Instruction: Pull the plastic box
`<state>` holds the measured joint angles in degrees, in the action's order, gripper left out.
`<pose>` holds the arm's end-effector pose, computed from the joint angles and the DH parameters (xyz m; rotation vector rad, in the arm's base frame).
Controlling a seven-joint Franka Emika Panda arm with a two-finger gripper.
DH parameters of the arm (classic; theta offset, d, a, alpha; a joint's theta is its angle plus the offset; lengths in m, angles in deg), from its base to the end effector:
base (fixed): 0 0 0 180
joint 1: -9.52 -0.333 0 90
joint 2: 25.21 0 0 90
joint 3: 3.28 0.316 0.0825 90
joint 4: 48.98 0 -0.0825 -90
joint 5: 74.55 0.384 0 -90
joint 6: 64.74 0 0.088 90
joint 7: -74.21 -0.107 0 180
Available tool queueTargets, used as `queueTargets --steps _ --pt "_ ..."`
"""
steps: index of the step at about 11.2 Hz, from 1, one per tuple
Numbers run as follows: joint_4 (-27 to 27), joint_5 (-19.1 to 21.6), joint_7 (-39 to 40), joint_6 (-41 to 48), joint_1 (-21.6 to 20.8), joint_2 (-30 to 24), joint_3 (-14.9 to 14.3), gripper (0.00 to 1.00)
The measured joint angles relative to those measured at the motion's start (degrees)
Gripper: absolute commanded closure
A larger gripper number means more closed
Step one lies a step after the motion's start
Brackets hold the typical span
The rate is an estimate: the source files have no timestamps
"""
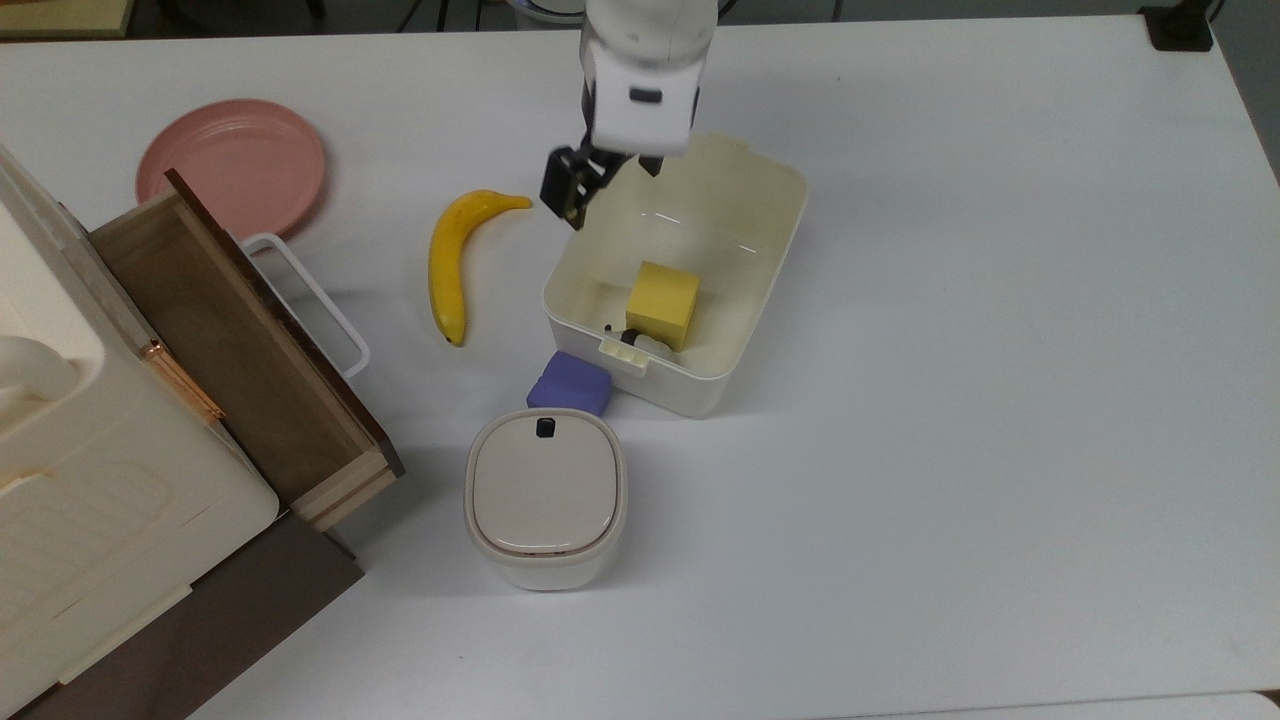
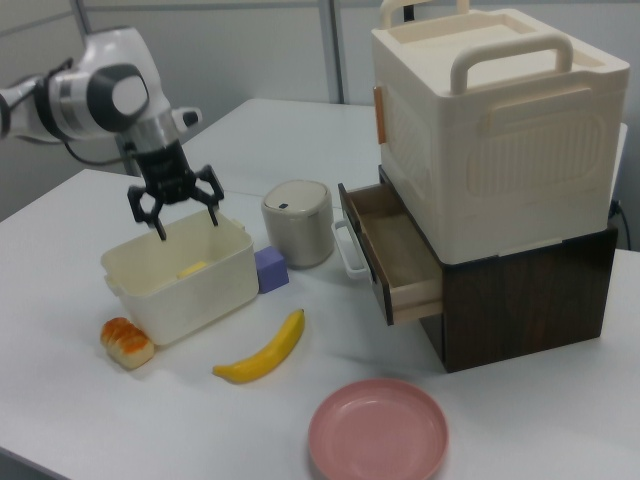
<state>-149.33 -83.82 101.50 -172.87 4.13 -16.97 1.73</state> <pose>0.5972 0.0950 0.4831 2.8167 1.0409 -0.0419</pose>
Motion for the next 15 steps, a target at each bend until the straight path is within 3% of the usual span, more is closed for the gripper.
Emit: queueTargets --steps 4,7,15 --pt "4.2 5.67 -21.83 8.71 4.52 -5.8 0.09 0.0" --pt "6.12 7.58 -33.26 10.06 7.31 -7.05 0.13 0.0" --pt "5.83 11.51 -38.3 10.39 11.27 -9.58 0.22 0.0"
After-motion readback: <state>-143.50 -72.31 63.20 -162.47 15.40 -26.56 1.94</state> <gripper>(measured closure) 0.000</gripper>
